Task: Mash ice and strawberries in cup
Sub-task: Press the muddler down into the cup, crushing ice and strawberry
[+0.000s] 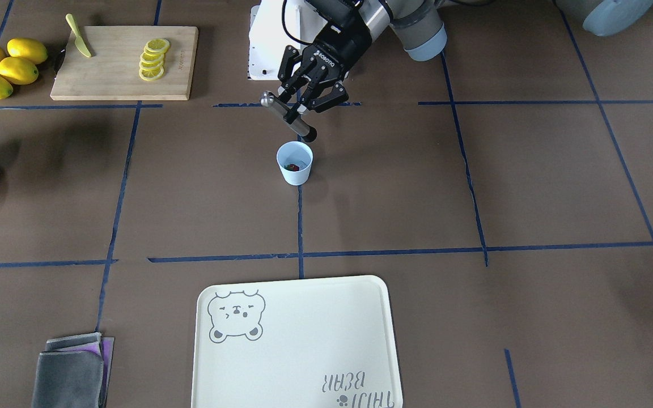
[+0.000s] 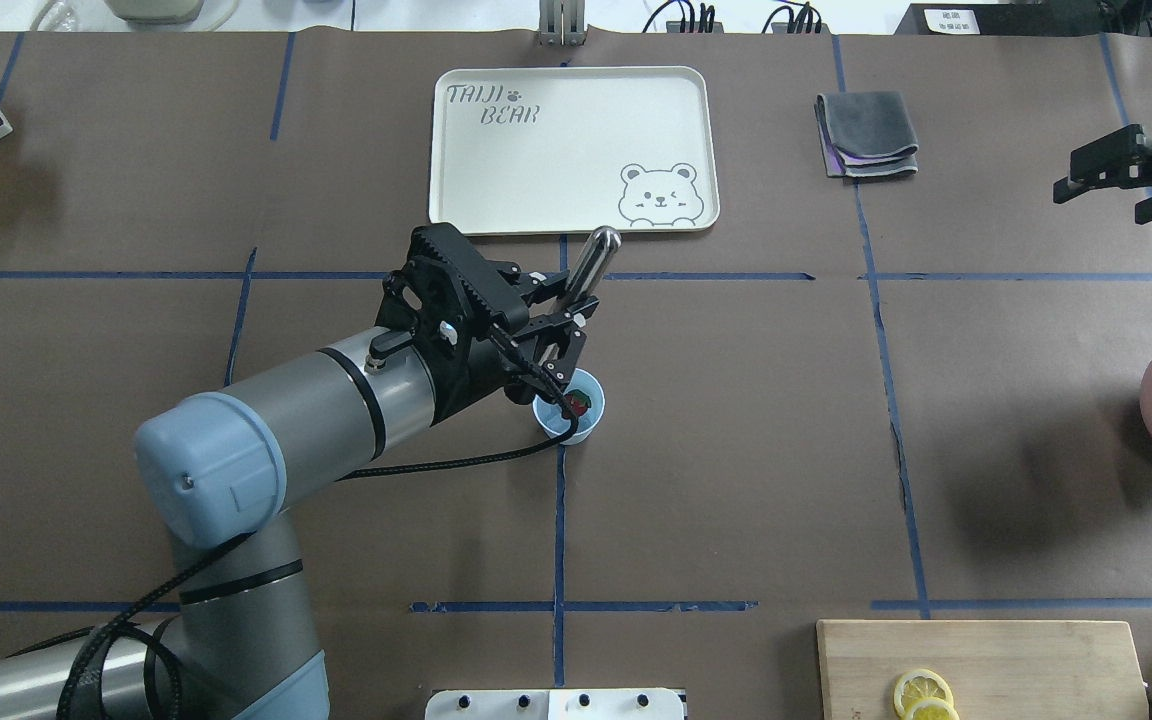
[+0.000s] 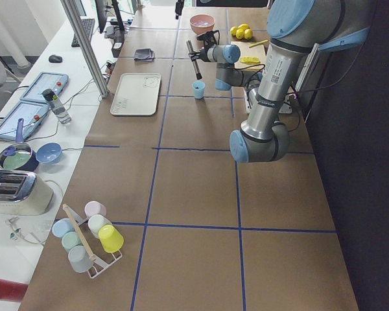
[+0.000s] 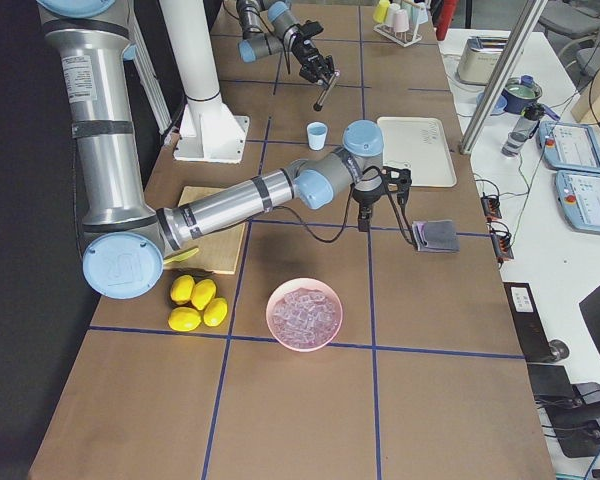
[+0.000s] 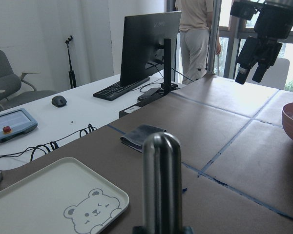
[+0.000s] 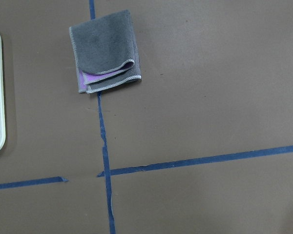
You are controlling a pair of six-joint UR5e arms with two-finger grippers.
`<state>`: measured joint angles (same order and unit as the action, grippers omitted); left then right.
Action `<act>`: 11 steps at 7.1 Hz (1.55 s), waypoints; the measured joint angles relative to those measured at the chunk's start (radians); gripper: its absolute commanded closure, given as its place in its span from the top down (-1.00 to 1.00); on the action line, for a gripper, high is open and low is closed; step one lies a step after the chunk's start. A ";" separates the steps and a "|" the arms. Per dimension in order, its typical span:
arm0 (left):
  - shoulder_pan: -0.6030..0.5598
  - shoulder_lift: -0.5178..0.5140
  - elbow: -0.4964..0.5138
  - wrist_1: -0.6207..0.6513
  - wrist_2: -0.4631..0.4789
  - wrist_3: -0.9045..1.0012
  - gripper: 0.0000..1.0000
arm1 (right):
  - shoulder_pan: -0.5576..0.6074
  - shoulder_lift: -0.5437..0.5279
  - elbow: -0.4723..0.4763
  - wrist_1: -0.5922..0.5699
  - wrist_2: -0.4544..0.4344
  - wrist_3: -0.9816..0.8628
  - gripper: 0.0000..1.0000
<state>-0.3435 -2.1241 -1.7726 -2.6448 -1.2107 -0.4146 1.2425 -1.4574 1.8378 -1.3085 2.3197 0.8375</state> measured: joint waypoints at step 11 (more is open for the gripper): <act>0.064 -0.040 0.287 -0.375 0.086 0.067 -1.00 | 0.008 0.000 -0.001 0.000 0.019 0.000 1.00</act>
<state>-0.2795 -2.1638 -1.4857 -3.0201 -1.1249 -0.3473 1.2502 -1.4573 1.8367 -1.3085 2.3390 0.8376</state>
